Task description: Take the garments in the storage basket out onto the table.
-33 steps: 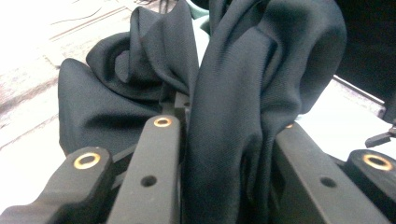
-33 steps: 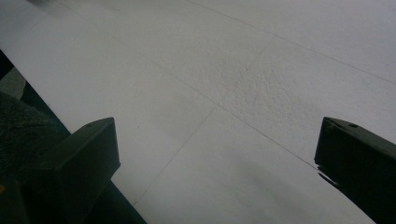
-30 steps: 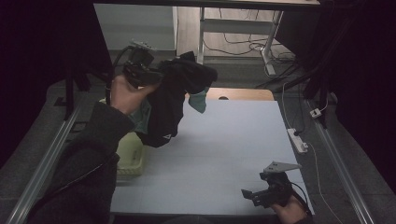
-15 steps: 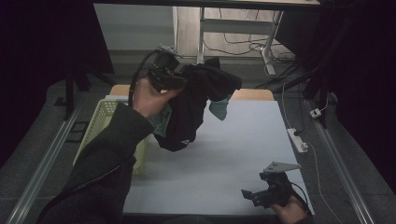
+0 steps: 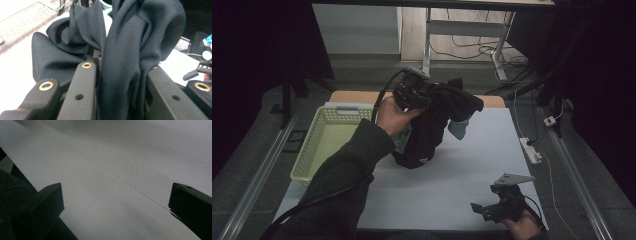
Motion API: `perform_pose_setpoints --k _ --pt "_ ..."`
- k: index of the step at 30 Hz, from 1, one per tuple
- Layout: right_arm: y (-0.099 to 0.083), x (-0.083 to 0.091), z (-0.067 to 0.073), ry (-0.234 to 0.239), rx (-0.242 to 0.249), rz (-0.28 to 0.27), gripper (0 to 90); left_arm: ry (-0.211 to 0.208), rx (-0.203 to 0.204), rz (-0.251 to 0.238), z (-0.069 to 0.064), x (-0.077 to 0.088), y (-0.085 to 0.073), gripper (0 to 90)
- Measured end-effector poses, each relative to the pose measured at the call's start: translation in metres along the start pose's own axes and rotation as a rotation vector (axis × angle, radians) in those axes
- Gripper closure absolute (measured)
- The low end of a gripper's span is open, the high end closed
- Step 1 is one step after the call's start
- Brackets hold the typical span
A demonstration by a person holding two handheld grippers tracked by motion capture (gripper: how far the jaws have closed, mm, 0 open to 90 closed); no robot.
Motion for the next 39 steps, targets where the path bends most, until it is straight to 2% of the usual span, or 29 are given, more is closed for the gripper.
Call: perform_pose_setpoints --k 12,16,20,24,32,39 --pt "0.0 0.0 0.001 0.001 0.005 0.0 0.0 -0.012 -0.011 0.053 0.002 -0.052 -0.02 74.1" --pt "0.0 0.0 0.001 0.0 0.012 0.0 0.0 -0.014 0.008 0.064 0.003 -0.065 -0.027 73.7" --pt "0.0 0.0 0.002 0.001 0.014 0.003 0.0 -0.005 0.017 0.083 0.008 -0.076 -0.038 73.6" --pt "0.0 0.0 0.002 0.0 0.017 0.006 0.0 -0.005 0.042 0.089 0.014 -0.083 -0.049 73.2" --pt "0.0 -0.001 0.002 -0.002 0.02 0.01 0.0 0.032 0.055 0.129 0.022 -0.102 -0.075 72.3" --pt "0.0 -0.001 0.002 -0.001 0.023 0.013 0.0 0.026 0.081 0.155 0.03 -0.116 -0.091 71.3"
Point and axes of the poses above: each handheld gripper's, and its own axes: x roughly backward along the jaws, y roughly out of its top, z roughly to its left, the point moved 5 cm from there along -x, roughly forward along the jaws, and after that the axes turned 11 degrees about z, right-handed, at the moved point
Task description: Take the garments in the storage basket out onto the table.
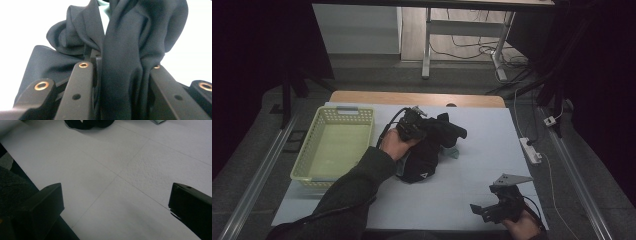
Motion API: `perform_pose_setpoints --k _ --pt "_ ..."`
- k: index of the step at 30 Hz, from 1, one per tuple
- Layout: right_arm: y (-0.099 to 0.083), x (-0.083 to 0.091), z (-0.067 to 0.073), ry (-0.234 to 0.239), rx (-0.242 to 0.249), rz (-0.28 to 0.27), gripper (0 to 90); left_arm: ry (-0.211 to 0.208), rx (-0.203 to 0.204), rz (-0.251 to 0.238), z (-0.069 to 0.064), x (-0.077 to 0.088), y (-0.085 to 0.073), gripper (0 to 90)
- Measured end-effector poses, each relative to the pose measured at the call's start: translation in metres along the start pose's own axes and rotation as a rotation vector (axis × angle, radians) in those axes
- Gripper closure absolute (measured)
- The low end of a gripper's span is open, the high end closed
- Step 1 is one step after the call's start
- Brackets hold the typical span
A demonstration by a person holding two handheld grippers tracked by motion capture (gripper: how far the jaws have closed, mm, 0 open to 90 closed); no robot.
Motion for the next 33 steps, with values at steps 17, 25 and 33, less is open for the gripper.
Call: perform_pose_setpoints --k 17,25,33 --pt "0.0 0.0 0.0 -0.001 0.001 0.004 0.0 0.079 -0.033 0.064 0.003 -0.03 -0.012 50.6" --pt "0.0 0.0 0.0 -0.002 0.003 0.006 0.0 0.015 0.015 0.032 0.008 -0.02 -0.009 32.9" --pt "0.0 -0.001 0.0 -0.002 0.004 0.007 0.0 -0.035 0.008 0.003 0.005 -0.006 -0.005 20.5"
Point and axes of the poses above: each handheld gripper's, and its own axes: x roughly backward along the jaws, y roughly out of its top, z roughly to its left, the point moved 5 cm from there along -x, roughly forward along the jaws, and after that the axes turned 11 degrees about z, right-handed, at the moved point
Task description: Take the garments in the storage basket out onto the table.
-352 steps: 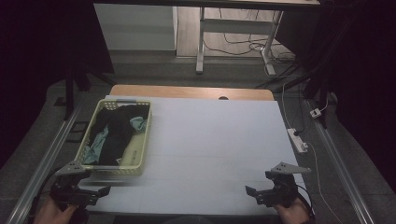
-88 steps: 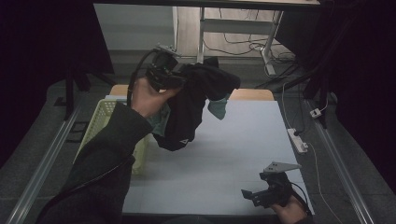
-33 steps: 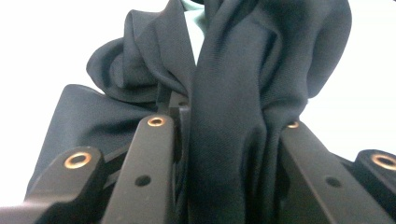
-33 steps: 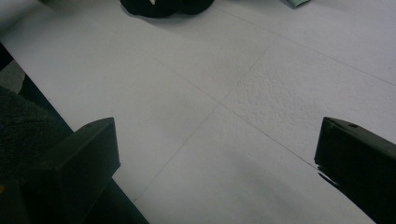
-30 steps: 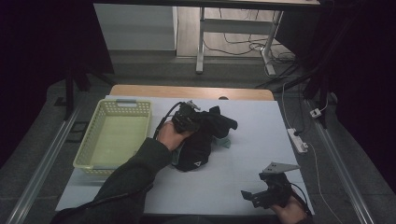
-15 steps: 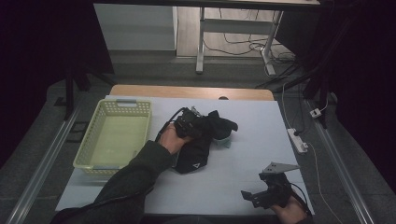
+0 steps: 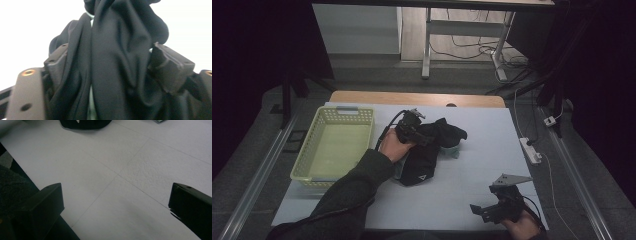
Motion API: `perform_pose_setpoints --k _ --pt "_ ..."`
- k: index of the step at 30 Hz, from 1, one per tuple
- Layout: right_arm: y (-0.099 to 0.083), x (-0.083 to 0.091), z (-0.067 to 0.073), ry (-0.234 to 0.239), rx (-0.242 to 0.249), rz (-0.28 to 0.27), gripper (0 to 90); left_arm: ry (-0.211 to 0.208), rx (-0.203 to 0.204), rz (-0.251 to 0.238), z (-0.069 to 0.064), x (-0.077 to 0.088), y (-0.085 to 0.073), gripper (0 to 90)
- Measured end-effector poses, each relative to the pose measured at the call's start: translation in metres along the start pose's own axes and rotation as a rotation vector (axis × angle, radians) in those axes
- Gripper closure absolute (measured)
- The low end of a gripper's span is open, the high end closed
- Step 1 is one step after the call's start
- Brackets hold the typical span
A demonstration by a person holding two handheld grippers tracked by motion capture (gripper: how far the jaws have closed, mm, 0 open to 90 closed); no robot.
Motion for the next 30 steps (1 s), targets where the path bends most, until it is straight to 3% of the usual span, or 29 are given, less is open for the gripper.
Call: perform_pose_setpoints --k 5,13,30 --pt "0.0 0.0 0.0 0.001 0.001 0.002 0.0 0.024 -0.021 -0.013 -0.002 0.008 0.002 9.3" --pt "0.0 0.0 0.0 0.0 0.001 0.004 0.0 0.01 -0.036 -0.041 0.0 0.02 -0.001 0.6" --pt "0.0 -0.001 0.0 -0.004 0.001 0.009 0.0 -0.059 -0.014 -0.109 0.005 0.048 -0.023 0.0"
Point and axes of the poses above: each handheld gripper's, and its own axes: x roughly backward along the jaws, y roughly out of its top, z roughly to its left, the point moved 5 cm from there along -x, roughly forward along the jaws, and after that the axes turned 11 degrees about z, right-handed, at the moved point
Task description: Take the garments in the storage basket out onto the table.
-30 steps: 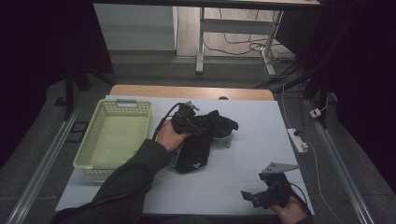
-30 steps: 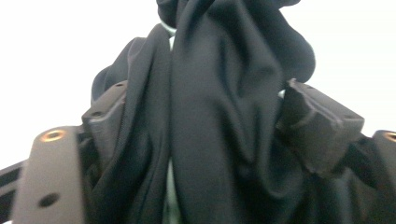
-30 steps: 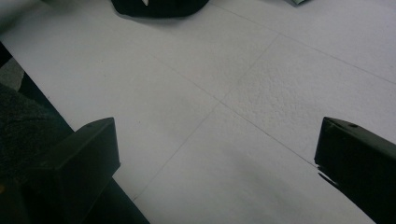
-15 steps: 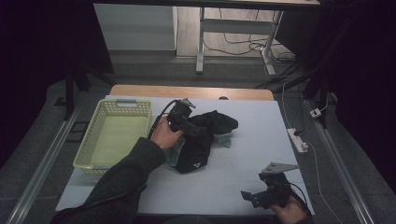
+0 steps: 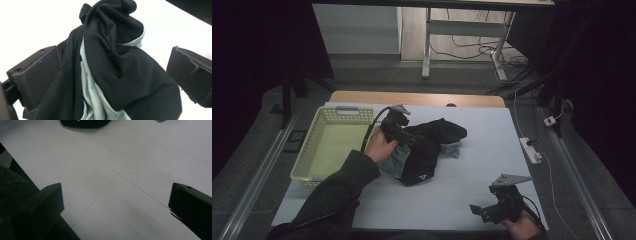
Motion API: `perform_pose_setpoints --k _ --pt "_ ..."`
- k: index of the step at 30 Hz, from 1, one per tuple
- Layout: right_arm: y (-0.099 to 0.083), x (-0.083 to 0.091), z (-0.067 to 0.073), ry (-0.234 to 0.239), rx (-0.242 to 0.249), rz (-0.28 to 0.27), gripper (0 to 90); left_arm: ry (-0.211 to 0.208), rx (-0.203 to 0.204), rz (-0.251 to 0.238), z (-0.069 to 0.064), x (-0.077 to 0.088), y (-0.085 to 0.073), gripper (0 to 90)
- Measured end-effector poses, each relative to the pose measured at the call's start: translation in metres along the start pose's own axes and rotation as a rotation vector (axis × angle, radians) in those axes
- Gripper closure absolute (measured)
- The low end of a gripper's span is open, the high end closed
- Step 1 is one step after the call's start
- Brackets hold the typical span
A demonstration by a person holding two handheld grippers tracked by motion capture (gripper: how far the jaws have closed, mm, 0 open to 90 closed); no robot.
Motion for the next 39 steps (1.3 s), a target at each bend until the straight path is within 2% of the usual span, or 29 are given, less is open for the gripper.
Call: perform_pose_setpoints --k 6,13,18,24,28,39 --pt "0.0 0.0 0.0 0.0 -0.002 0.001 0.0 -0.035 0.013 -0.02 0.001 0.01 -0.01 0.0" --pt "0.0 0.0 0.0 -0.002 -0.002 0.002 0.0 -0.079 -0.006 -0.038 0.001 0.015 -0.022 0.0" --pt "0.0 0.0 0.0 -0.002 -0.002 0.002 0.0 -0.076 -0.015 -0.035 0.001 0.017 -0.03 0.0" --pt "0.0 0.0 0.0 -0.002 -0.001 -0.002 0.0 -0.087 -0.006 -0.019 -0.001 0.02 -0.039 0.0" --pt "0.0 0.001 0.0 -0.002 -0.002 -0.006 0.0 -0.092 0.001 -0.027 -0.004 0.025 -0.043 0.0" --pt "0.0 0.002 0.0 0.001 -0.003 -0.015 0.0 -0.072 -0.032 -0.047 -0.011 0.034 -0.054 0.0"
Point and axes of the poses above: each handheld gripper's, and its own axes: x roughly backward along the jaws, y roughly out of its top, z roughly to its left, the point moved 5 cm from there along -x, roughly forward along the jaws, and after that the axes turned 11 degrees about z, right-handed, at the moved point
